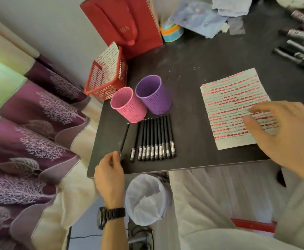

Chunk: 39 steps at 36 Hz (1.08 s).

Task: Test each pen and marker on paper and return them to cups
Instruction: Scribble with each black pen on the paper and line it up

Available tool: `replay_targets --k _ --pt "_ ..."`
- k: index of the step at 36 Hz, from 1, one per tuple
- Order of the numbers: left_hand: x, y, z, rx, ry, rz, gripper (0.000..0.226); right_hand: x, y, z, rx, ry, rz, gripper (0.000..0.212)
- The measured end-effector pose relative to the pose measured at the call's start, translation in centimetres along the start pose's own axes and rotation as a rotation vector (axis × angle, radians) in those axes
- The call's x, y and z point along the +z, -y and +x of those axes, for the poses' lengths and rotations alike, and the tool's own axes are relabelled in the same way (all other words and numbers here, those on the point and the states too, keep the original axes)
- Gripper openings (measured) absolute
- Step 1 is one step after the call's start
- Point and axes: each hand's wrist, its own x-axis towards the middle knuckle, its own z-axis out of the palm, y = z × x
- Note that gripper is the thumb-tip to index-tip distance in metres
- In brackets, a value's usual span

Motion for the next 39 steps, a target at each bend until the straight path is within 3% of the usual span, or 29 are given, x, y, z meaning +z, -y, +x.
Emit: replay_targets --k 10,17,20,28,35,39 --pt "1.7 -1.8 0.2 0.051 0.045 0.043 0.027 1.0 -0.3 -0.1 -0.066 0.057 -0.226 0.033" --pt "1.6 -2.1 -0.3 0.069 0.085 0.024 0.024 1.0 -0.4 -0.1 -0.073 0.068 -0.235 0.034" --pt "1.2 -2.8 -0.7 0.076 0.081 0.021 0.021 1.0 -0.4 0.0 -0.087 0.063 -0.235 0.045" --pt "2.0 -10.4 -3.9 0.397 0.102 -0.178 0.019 1.0 -0.5 -0.1 -0.078 0.084 -0.252 0.038" --pt "7.0 -17.5 -7.6 0.678 0.425 -0.295 0.028 1.0 -0.3 -0.2 -0.07 0.058 -0.219 0.026" --pt "9.7 -18.2 -8.3 0.725 0.471 -0.235 0.031 1.0 -0.3 -0.2 -0.057 0.047 -0.197 0.023"
